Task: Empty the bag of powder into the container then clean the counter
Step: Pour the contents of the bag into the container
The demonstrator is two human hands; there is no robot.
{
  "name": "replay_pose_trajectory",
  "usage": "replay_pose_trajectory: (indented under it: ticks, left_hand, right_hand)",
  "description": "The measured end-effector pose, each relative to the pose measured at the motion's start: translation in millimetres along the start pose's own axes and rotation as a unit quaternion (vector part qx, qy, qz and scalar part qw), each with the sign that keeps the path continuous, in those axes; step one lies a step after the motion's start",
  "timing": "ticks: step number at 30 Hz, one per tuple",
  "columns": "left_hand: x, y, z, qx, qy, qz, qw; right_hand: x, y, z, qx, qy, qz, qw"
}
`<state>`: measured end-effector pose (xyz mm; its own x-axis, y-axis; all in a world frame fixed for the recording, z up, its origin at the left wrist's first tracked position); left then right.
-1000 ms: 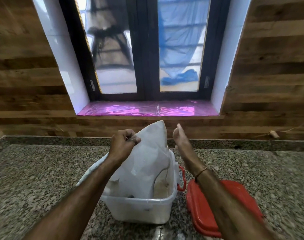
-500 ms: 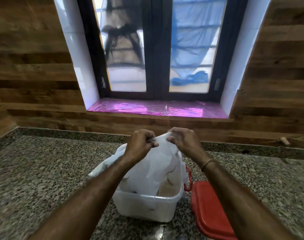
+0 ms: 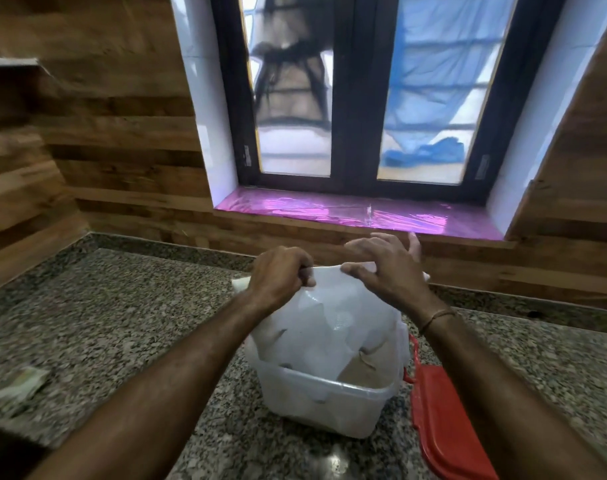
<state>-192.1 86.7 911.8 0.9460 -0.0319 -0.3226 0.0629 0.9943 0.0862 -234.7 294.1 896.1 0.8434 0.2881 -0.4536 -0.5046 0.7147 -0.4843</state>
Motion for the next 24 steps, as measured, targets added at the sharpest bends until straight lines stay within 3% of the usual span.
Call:
replay_pose_trajectory:
  ticks: [2, 8, 14, 17, 19, 21, 24]
  left_hand:
    - [-4.3, 6.1, 8.3, -0.002, 0.006, -0.014, 1.000]
    - [0.7, -37.3, 19.3, -0.009, 0.001, 0.045, 0.999]
    - [1.1, -24.1, 23.1, 0.039, 0.042, 0.042, 0.997]
    - [7.3, -32.8, 20.8, 0.135, 0.086, 0.056, 0.985]
    - [22.9, -46.2, 13.4, 0.217, 0.109, 0.107, 0.964]
    - [41.1, -49.4, -0.6, 0.278, 0.099, 0.164, 0.941]
    - [59.6, -25.4, -21.6, 0.326, 0.051, 0.172, 0.928]
  right_hand:
    - [-5.3, -12.4, -14.1, -0.008, -0.047, -0.008, 0.999]
    - [-12.3, 3.4, -4.9, -0.072, -0.023, -0.063, 0.995]
    - [-18.9, -39.2, -24.7, -0.109, -0.061, 0.001, 0.992]
    - [-26.1, -40.2, -25.8, -0.112, -0.052, -0.018, 0.992]
    - [-29.6, -35.6, -22.3, -0.121, -0.037, -0.034, 0.991]
    - [-32.5, -38.0, -19.0, -0.126, -0.018, -0.042, 0.991]
    - [-31.9, -46.1, -21.8, -0.110, -0.007, -0.043, 0.993]
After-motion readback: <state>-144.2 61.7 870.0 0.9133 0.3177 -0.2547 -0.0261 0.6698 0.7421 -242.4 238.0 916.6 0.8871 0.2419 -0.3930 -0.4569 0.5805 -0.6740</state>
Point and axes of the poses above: each hand's wrist, its own x-axis away from the middle knuckle, its own z-axis out of the back of the hand, y = z × x, the point moved 4 cm from there along -x, towards the middle knuckle, and after that the axes turned 12 degrees about -x, right-handed, at the moved point
